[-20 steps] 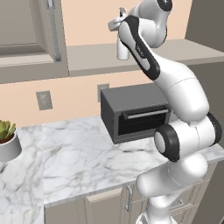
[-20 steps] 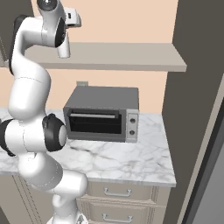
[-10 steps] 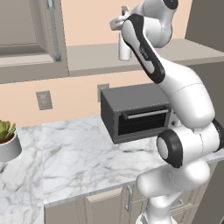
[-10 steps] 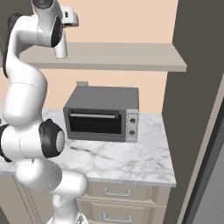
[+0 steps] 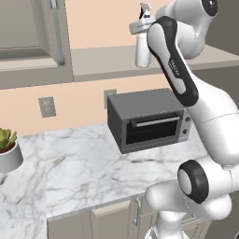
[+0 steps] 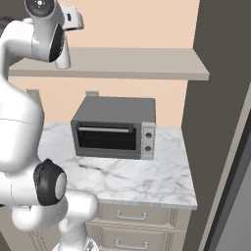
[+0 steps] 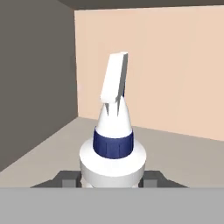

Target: Move the cutting board and knife to the sink. Then move spray from the shelves to the counter.

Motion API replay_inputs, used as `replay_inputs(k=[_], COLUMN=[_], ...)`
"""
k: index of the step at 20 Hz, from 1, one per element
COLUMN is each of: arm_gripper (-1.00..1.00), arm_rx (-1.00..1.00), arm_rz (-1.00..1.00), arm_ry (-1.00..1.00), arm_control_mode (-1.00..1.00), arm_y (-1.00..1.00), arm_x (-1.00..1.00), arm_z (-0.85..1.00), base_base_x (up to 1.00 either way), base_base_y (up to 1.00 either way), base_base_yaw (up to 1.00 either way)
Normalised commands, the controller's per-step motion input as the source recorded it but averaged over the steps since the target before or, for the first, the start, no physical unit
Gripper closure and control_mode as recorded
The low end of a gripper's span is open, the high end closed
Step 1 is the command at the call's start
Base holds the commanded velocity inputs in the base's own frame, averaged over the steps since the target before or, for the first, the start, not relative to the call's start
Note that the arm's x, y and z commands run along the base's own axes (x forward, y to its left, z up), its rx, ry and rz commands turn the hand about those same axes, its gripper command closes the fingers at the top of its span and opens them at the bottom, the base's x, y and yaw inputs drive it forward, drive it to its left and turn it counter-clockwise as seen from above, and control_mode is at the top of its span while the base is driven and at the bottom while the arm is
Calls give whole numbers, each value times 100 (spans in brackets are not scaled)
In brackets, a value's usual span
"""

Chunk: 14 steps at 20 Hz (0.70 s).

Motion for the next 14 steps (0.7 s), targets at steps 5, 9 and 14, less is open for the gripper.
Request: replay_inputs(k=[5,9,14], arm_gripper=[100,100,100], arm_rx=[4,4,2], arm_rz=[11,10,9], arm_ry=[-4,-1,0], arm_control_mode=[-100,-100,-100], arm_y=[-37,-36,-30], arm_x=[-74,-71,-66], arm_z=[0,-1,-7], base_base_x=[0,0,0], base_base_y=[0,0,0], base_base_yaw=[0,0,0])
